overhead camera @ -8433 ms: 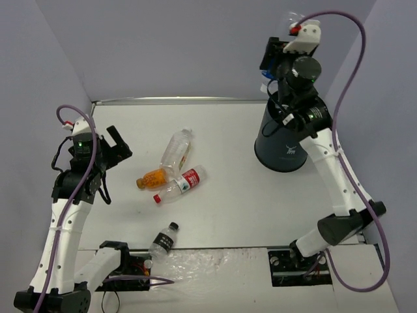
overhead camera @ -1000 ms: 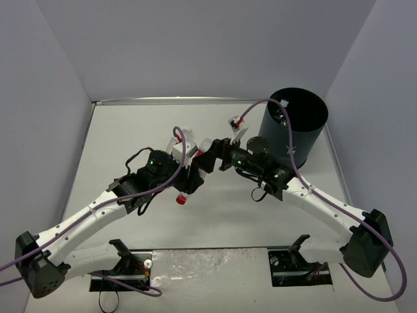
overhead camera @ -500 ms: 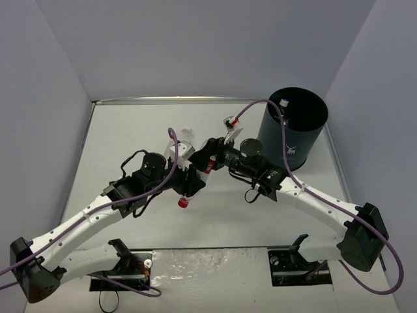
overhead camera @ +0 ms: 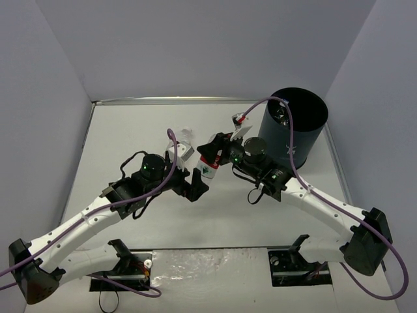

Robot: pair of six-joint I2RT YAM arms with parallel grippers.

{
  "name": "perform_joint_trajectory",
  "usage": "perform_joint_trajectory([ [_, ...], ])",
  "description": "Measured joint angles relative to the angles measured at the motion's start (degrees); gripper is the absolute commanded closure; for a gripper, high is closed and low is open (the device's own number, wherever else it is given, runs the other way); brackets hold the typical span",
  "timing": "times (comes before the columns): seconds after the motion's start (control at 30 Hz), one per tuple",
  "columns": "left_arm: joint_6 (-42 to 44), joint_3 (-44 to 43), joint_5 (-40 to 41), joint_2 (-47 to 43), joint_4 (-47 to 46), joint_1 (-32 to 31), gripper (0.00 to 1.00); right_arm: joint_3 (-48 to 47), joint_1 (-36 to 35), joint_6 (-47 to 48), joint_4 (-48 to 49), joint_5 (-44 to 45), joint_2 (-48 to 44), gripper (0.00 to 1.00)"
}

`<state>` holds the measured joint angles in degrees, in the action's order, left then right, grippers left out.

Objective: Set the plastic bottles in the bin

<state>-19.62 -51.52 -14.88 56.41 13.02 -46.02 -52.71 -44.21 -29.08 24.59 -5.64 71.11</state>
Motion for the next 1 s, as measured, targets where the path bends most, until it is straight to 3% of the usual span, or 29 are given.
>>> perform_joint_trajectory([
  [0.27, -0.37, -3.58, 8.47, 0.21, 6.0, 0.0, 0.03, -0.52, 2.52, 4.12, -4.44, 8.62, -5.1, 1.0],
  [0.5, -1.19, -4.35, 14.22, 0.76, 7.55, 2.14, 0.03, -6.72, 15.57, 8.22, -9.25, 17.1, -7.38, 1.0],
  [0.67, -1.49, -5.27, 11.96, 2.56, 7.53, 9.7, 0.03, -18.46, 20.14, 15.18, -11.31, 28.44, -5.55, 0.99],
  [0.9, 0.18, -7.0, 8.0, 8.82, 7.65, 22.63, 0.03, -33.25, 27.68, 26.75, -7.97, 41.13, 4.28, 0.96],
  [0.93, 0.82, -7.55, 7.41, 9.92, 7.71, 23.51, 0.03, -33.87, 28.99, 27.77, -7.91, 42.03, 5.62, 0.94],
  [0.97, 1.56, -8.15, 6.91, 11.19, 7.92, 24.29, 0.03, -33.98, 30.46, 28.5, -8.01, 42.93, 6.97, 0.79],
  [1.0, 2.46, -8.99, 6.37, 12.44, 8.16, 25.08, 0.03, -33.98, 31.58, 29.06, -8.43, 43.65, 8.1, 0.57],
])
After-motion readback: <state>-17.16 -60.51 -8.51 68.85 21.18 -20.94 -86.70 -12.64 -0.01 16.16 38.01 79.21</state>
